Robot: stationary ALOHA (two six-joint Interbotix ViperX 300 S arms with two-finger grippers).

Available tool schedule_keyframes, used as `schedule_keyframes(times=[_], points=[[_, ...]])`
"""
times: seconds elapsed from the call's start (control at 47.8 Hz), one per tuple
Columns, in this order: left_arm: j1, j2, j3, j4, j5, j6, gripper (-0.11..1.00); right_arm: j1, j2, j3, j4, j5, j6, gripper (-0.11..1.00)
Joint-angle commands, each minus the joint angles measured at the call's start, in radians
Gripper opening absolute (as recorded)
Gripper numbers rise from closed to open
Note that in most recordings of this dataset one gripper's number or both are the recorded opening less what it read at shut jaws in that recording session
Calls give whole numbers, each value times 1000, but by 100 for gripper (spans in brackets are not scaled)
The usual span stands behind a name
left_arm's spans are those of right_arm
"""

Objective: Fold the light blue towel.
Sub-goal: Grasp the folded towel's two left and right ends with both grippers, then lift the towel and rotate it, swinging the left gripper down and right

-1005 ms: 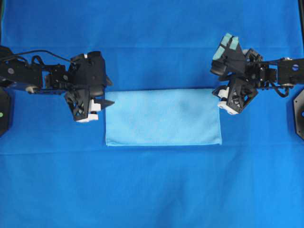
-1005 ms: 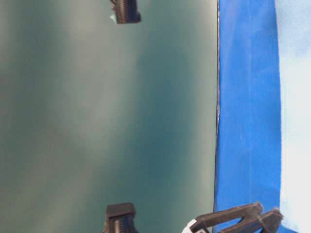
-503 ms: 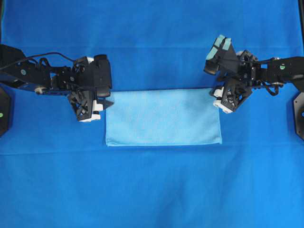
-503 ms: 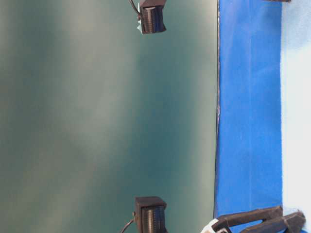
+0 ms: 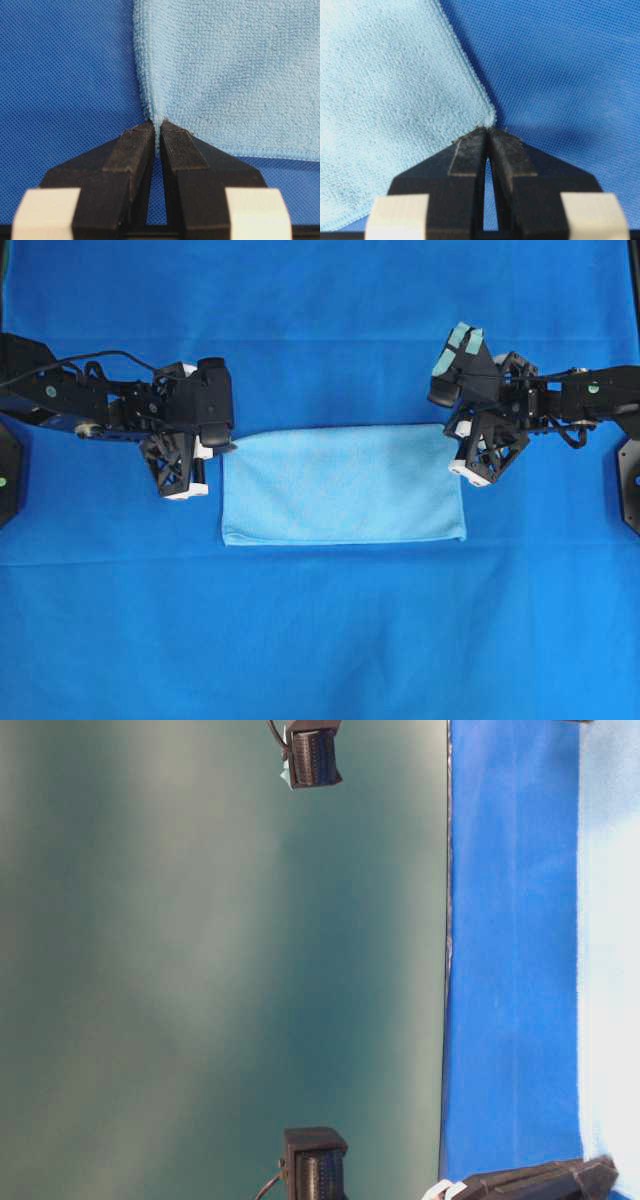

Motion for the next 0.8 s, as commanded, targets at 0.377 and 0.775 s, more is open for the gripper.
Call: schedule_keyframes(times=[0.377, 0.775], points=[[-9, -242, -109, 0, 311, -21, 3, 26, -291, -66, 0, 210, 2, 2], [-48, -459, -144, 0, 387, -23, 3, 64, -523, -80, -2, 299, 9, 2]])
